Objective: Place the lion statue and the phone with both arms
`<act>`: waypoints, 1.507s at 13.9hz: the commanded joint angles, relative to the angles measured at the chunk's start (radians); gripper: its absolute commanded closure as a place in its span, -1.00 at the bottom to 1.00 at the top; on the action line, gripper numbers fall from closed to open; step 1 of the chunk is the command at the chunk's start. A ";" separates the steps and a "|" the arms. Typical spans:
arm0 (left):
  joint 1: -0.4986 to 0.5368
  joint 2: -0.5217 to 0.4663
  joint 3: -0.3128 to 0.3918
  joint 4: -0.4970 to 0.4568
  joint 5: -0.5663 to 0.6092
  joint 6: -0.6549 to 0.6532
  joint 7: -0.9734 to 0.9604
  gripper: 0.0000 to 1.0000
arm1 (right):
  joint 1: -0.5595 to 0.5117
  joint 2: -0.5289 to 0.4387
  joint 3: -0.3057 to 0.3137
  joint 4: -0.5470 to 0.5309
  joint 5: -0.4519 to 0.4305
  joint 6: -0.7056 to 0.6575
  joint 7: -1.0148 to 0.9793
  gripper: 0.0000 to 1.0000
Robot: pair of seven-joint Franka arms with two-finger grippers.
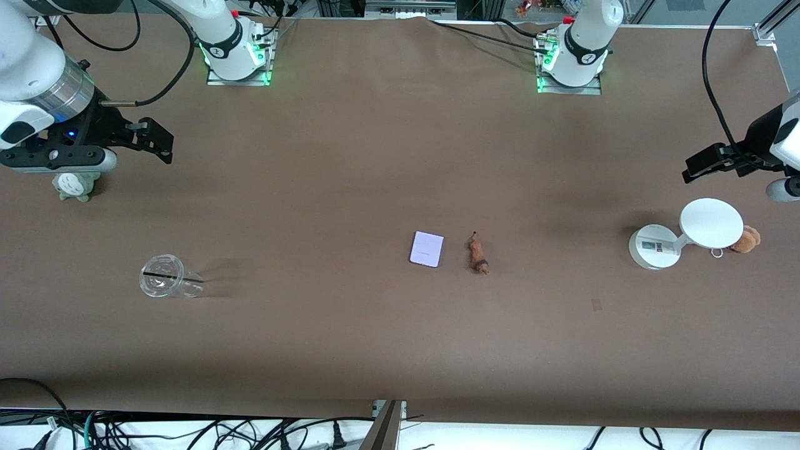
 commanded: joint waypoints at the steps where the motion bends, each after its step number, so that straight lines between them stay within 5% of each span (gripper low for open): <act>1: 0.003 -0.005 0.002 0.005 -0.010 0.000 0.012 -1.00 | -0.001 0.000 -0.002 0.009 0.019 -0.011 0.006 -1.00; 21: -0.046 0.080 -0.020 0.005 -0.011 0.002 0.018 -1.00 | 0.000 0.014 0.001 0.008 0.019 0.071 -0.009 -1.00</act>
